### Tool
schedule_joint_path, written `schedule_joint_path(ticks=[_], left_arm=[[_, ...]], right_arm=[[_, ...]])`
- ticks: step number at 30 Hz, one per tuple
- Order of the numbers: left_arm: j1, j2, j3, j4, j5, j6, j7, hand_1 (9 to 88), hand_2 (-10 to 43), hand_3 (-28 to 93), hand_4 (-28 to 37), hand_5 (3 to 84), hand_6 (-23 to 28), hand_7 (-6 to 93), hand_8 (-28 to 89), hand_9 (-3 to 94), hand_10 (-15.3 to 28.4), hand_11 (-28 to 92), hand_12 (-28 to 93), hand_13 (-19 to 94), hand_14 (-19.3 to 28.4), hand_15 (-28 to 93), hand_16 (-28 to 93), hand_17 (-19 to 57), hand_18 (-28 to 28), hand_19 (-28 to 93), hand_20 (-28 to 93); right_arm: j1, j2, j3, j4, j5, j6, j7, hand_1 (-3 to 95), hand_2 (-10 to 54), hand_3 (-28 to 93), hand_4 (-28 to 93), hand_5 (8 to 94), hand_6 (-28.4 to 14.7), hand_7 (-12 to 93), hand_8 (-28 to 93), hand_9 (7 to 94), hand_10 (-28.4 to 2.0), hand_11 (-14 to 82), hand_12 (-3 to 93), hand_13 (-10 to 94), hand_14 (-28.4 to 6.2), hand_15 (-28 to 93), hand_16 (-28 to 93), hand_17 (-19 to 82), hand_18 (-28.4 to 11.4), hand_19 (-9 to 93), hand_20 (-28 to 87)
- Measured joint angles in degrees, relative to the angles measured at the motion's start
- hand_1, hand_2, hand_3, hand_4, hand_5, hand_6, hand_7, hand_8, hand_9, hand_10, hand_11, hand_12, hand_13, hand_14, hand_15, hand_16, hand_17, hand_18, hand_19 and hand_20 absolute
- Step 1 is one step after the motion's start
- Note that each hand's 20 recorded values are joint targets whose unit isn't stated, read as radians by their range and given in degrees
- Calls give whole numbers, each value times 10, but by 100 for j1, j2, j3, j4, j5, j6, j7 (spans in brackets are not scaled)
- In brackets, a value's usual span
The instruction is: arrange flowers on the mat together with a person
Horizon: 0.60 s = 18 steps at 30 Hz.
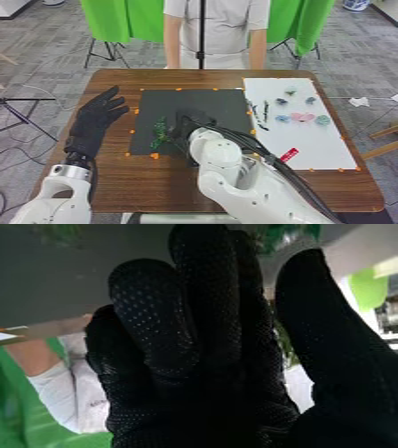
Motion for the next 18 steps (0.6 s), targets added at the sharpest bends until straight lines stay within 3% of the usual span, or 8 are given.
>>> schedule_joint_path(ticks=[5, 11, 18], left_arm=[[46, 14, -7, 7, -32, 11, 102, 238, 59, 781, -270, 367, 69, 115, -86, 337, 173, 222, 90, 255, 245, 407, -50, -97, 260, 462, 101], [197, 35, -48, 20, -98, 63, 353, 217, 63, 776, -281, 368, 63, 114, -87, 345, 171, 221, 90, 259, 249, 428, -54, -92, 263, 482, 116], [337, 30, -105, 40, -121, 99, 513, 206, 60, 776, -282, 368, 53, 109, -87, 353, 168, 217, 90, 261, 251, 432, -58, -92, 263, 482, 123]], right_arm=[[-1, 156, 125, -308, 83, 434, -63, 415, -34, 633, -221, 808, -18, 117, -42, 936, -130, 273, 195, 849, -109, 583, 217, 506, -229, 932, 327], [-167, 472, 868, -958, 710, 739, -226, 390, -23, 644, -209, 797, -21, 126, -99, 911, -137, 280, 198, 813, -117, 609, 218, 477, -231, 932, 332], [-818, 999, 2133, -1656, 1740, 1623, -795, 357, -3, 672, -214, 733, -24, 142, -106, 808, -151, 267, 175, 691, -140, 594, 163, 367, -216, 906, 182]])
